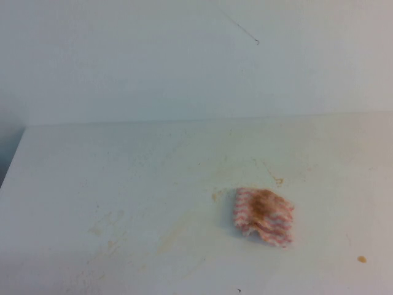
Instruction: Wipe the table
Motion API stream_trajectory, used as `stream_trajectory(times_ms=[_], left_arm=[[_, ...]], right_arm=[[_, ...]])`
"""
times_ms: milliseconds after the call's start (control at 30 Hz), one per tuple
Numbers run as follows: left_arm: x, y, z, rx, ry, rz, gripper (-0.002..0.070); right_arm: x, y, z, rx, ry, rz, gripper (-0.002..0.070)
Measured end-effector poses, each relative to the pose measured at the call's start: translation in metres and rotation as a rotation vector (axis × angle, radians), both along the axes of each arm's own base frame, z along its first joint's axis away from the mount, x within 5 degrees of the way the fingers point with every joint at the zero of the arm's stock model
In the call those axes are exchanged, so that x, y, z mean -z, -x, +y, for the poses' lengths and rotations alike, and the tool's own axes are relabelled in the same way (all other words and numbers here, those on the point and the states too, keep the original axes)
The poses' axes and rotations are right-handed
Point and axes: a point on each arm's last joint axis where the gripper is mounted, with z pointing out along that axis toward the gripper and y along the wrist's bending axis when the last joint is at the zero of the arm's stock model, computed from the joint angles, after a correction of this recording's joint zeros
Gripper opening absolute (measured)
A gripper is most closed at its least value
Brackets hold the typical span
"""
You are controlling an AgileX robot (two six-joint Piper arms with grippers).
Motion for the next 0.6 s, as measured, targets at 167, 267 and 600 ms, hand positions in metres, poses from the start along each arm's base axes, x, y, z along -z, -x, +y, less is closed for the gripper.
stream_trajectory(times_ms=[167, 267, 600], left_arm=[[0.000, 0.000, 0.000, 0.000, 0.000, 0.000, -0.0004], [0.000, 0.000, 0.000, 0.000, 0.000, 0.000, -0.0004], [0.000, 0.000, 0.000, 0.000, 0.000, 0.000, -0.0004]], right_arm=[[0.028, 0.007, -0.011, 0.118, -0.074, -0.199, 0.0000], [0.060, 0.016, -0.014, 0.163, -0.177, -0.324, 0.0000], [0.228, 0.030, -0.025, 0.351, -0.365, -0.463, 0.0000]])
